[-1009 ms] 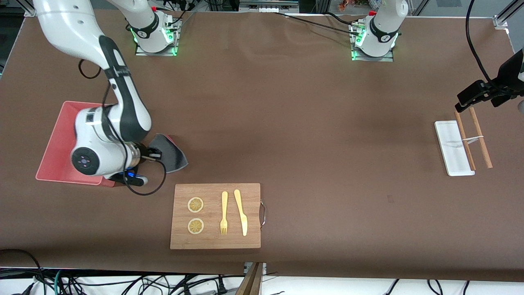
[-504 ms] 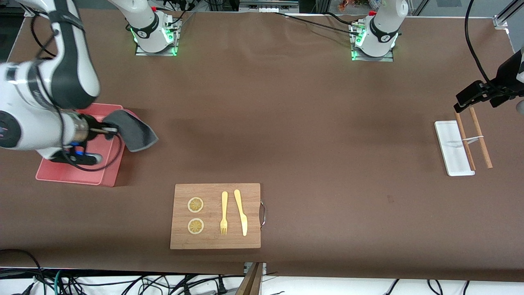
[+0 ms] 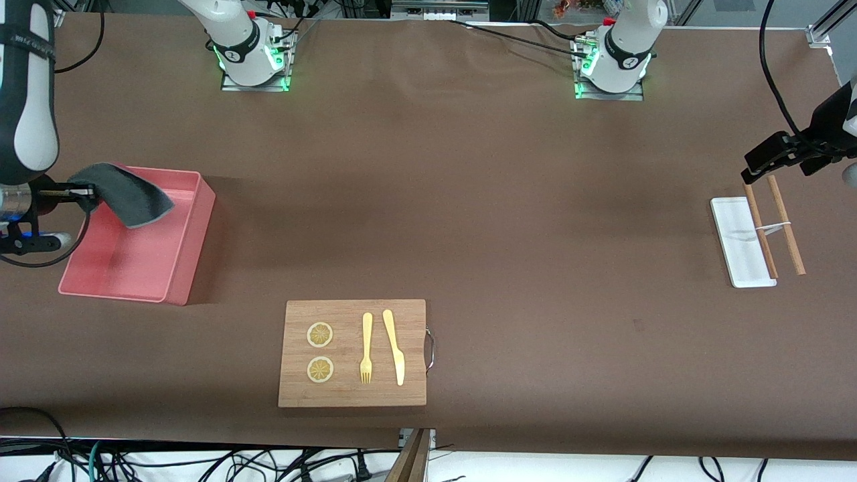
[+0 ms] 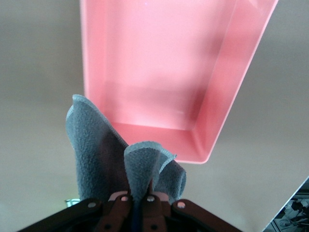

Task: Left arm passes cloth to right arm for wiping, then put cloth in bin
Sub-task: 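Carry the cloth with the right gripper over the pink bin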

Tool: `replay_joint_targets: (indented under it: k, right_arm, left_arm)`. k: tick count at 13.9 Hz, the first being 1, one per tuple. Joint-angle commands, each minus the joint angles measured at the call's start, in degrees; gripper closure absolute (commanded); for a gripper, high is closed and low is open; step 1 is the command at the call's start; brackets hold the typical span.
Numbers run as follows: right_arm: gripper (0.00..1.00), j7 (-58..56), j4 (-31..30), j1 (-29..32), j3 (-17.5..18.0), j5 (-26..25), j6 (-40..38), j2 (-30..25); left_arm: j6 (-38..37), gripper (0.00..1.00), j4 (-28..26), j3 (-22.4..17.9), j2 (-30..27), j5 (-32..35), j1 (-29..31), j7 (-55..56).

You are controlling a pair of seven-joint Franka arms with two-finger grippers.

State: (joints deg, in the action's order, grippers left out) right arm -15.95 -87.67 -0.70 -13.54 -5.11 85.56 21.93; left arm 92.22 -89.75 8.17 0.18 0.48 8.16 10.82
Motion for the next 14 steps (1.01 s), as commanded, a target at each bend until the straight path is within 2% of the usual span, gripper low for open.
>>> replay_joint_targets:
  k: [1,7,11,12,13,14]
  right_arm:
    - [1.0,-0.92,-3.98,0.0,-1.05,-1.21,5.56,2.06]
    - [1.0,-0.92,-12.08,0.53,-2.2,-1.04,21.56,5.93]
    - [1.0,-0.75,-14.1,0.53,-2.2,-0.16,27.19,8.48]
    - [0.86,-0.66,-14.98,0.53,-2.2,-0.16,28.77,8.57]
    - [0.24,-0.4,-15.33,0.61,-2.2,-0.16,29.92,8.66]
    - [0.0,-0.4,-15.16,0.79,-2.28,-0.16,29.84,8.31]
  left_arm:
    - [-0.28,0.0,0.63,0.53,0.08,-1.01,0.63,0.08]
    - [-0.28,0.0,0.54,0.53,0.08,-1.01,0.45,0.16]
    - [-0.28,0.0,0.54,0.62,0.08,-1.01,0.36,0.17]
    - [-0.28,0.0,0.54,0.62,0.17,-1.01,0.36,0.17]
    - [-0.28,0.0,0.54,0.62,0.17,-1.01,0.36,0.17]
    - [-0.28,0.0,0.54,0.62,0.17,-1.01,0.36,0.17]
